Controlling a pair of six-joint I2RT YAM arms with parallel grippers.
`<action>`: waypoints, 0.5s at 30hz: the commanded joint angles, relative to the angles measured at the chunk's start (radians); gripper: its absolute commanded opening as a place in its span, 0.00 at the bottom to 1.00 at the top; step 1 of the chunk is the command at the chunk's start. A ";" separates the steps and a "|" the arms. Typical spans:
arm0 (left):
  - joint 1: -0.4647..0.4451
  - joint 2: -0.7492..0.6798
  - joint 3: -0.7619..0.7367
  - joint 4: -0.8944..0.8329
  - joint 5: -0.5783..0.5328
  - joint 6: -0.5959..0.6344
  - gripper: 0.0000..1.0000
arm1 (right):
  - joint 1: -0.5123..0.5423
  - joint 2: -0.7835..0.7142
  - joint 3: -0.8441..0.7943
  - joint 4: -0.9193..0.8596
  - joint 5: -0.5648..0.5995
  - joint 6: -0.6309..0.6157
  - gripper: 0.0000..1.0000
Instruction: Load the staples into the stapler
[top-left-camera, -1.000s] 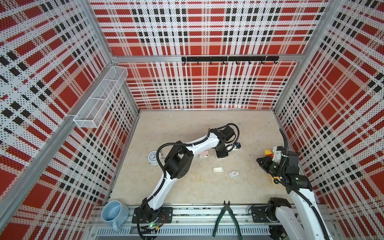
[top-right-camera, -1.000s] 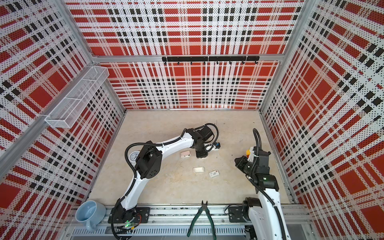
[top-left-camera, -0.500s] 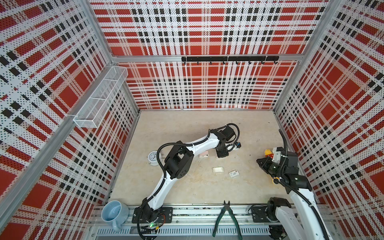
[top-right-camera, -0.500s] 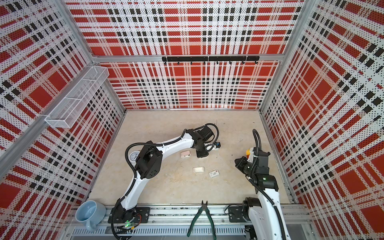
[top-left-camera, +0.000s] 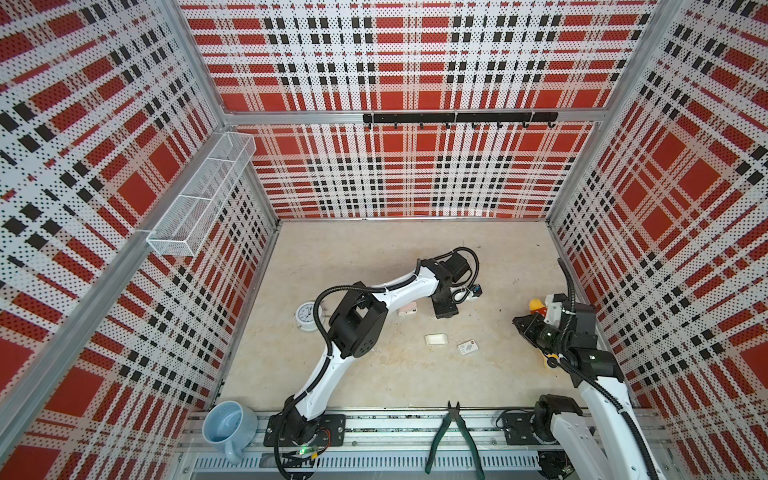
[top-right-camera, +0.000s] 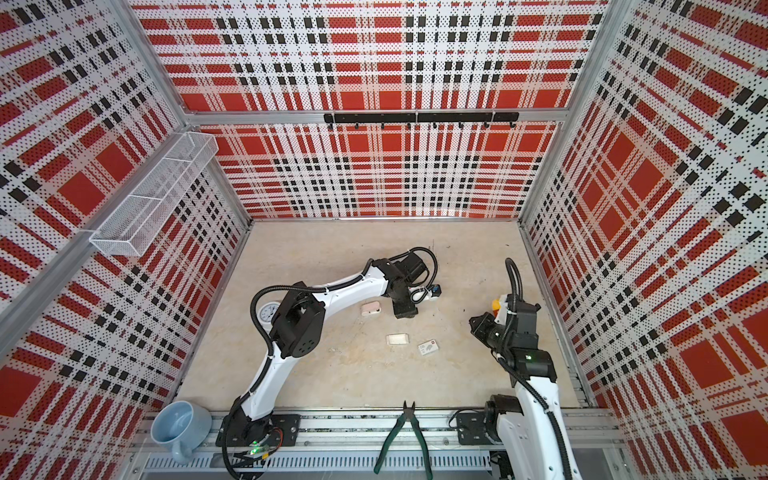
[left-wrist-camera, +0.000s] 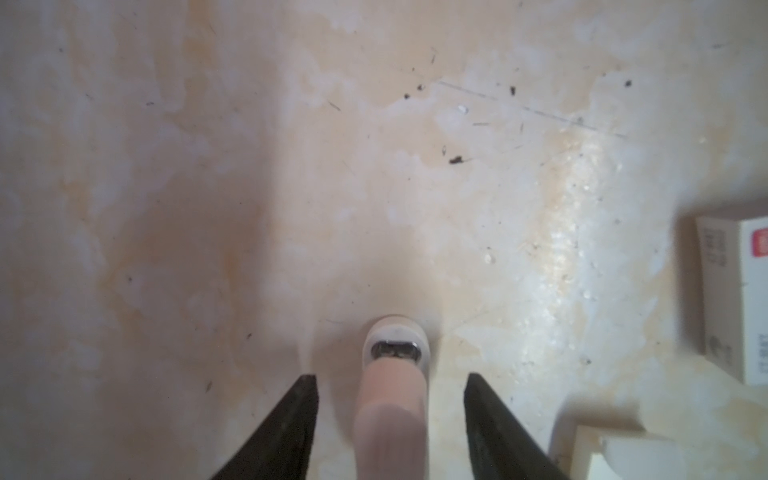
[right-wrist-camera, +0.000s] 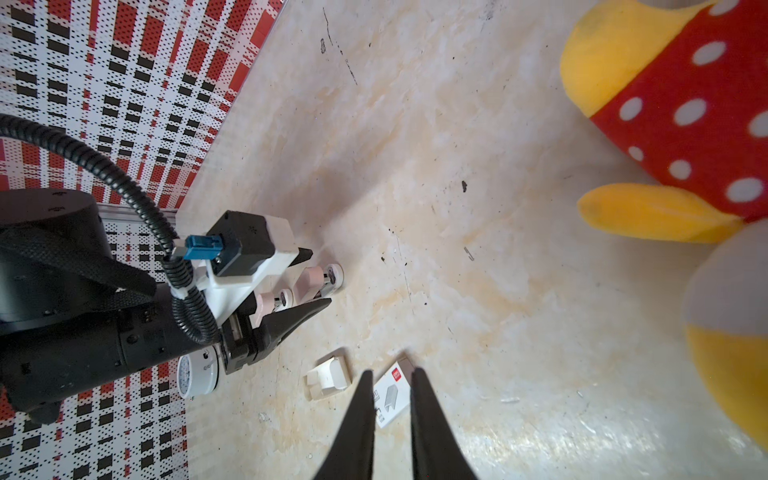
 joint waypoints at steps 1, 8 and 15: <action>0.000 -0.080 -0.016 0.007 0.017 0.011 0.65 | -0.003 0.029 -0.002 0.088 0.005 -0.026 0.24; 0.014 -0.182 -0.063 0.005 0.055 0.011 0.72 | -0.003 0.170 0.018 0.277 -0.026 -0.140 0.44; 0.109 -0.326 -0.117 0.001 0.150 -0.065 0.77 | -0.003 0.328 0.048 0.510 -0.035 -0.225 0.85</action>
